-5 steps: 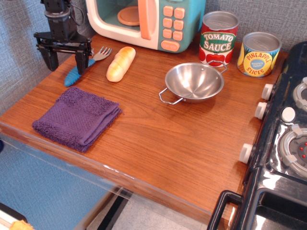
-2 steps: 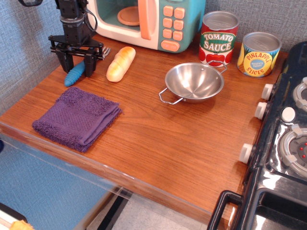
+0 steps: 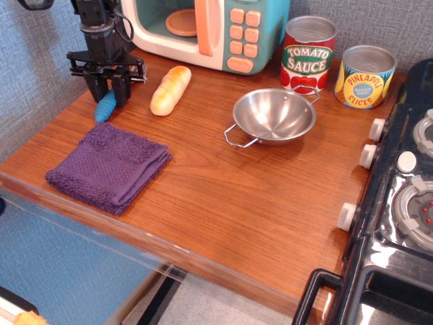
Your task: Put the blue spatula to the bottom right of the table.
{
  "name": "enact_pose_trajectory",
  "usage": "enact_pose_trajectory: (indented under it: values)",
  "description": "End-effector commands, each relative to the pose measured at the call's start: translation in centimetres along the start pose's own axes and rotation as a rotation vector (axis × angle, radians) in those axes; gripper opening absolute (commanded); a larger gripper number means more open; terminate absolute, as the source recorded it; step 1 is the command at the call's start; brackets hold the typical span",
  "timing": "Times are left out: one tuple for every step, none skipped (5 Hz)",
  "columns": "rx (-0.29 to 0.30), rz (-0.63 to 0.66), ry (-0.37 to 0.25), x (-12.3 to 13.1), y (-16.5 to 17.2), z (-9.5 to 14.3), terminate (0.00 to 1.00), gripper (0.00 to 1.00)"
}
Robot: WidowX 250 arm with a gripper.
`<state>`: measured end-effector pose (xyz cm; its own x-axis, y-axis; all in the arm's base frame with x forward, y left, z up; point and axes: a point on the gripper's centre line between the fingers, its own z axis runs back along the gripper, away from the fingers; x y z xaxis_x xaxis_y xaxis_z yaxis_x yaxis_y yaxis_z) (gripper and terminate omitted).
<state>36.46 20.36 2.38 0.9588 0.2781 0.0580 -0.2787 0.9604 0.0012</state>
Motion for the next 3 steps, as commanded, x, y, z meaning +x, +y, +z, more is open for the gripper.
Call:
enact_pose_trajectory:
  values:
    - [0.013,-0.015,-0.312,-0.2,-1.8,13.1,0.0,0.0]
    - [-0.009,-0.139,-0.295,-3.1,-6.0,13.1,0.0,0.0]
    - [-0.052,-0.269,-0.255,-6.9,-9.8,11.7,0.0,0.0]
